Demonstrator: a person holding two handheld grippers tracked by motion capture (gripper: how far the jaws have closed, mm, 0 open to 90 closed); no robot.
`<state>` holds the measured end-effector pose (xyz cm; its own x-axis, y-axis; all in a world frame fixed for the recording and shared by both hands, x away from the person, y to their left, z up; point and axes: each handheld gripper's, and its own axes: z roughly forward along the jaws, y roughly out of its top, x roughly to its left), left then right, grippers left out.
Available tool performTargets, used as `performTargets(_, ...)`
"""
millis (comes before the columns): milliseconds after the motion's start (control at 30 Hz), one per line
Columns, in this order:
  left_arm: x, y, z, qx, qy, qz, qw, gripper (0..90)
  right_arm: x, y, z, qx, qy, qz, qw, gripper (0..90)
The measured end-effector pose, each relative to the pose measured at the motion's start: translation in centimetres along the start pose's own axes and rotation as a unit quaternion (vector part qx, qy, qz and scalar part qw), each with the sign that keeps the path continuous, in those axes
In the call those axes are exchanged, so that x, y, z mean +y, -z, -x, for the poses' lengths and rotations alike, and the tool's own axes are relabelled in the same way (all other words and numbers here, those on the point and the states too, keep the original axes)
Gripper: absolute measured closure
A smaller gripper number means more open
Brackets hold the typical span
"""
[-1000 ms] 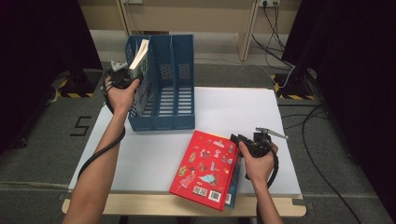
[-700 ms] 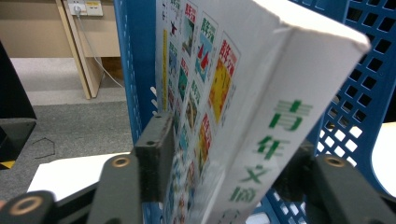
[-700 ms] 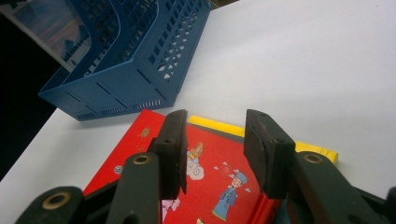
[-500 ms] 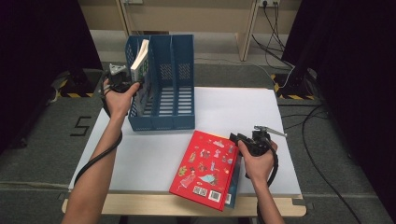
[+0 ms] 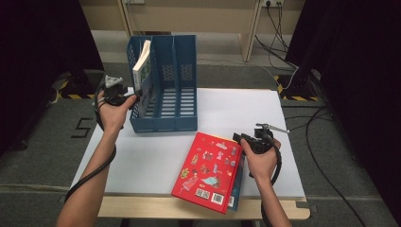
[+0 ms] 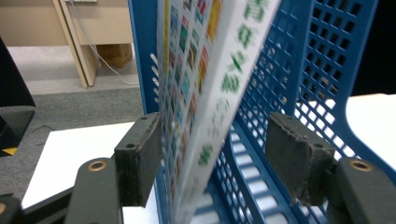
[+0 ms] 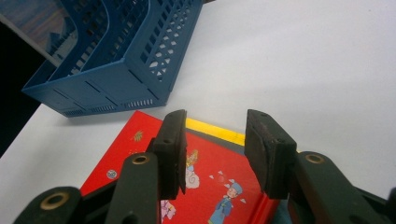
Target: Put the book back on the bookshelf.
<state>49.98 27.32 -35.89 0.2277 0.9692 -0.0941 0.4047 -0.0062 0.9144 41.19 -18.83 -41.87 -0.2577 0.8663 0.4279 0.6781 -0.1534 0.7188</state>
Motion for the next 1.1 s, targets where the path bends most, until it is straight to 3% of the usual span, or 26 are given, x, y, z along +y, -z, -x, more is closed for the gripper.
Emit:
performTargets(133, -1.3, 1.1, 0.3, -0.022, 0.007, -0.001, 0.9997, 36.5, 0.1, -0.2, 0.1, -0.007, -0.006, -0.011, 0.9999, 59.1)
performTargets(367, -3.3, 2.5, 0.7, -0.033, 0.008, -0.008, 0.9994, 36.6, 0.2, -0.3, 0.3, -0.016, -0.009, -0.026, 0.9995, 59.0)
performTargets(633, -5.2, 3.5, 2.3, -0.062, 0.002, -0.022, 0.9978, 38.4, 0.2, -0.4, 0.8, -0.029, -0.014, -0.042, 0.9986, 58.7)
performTargets(933, -7.2, 3.6, 4.2, -0.095, -0.016, -0.048, 0.9942, 38.4, 0.2, -1.0, 1.5, -0.044, -0.023, -0.063, 0.9968, 58.3)
performTargets(1100, -8.2, 3.5, 5.6, -0.122, -0.021, -0.067, 0.9901, 39.3, -0.1, -1.4, 1.8, -0.049, -0.03, -0.078, 0.9953, 58.0)
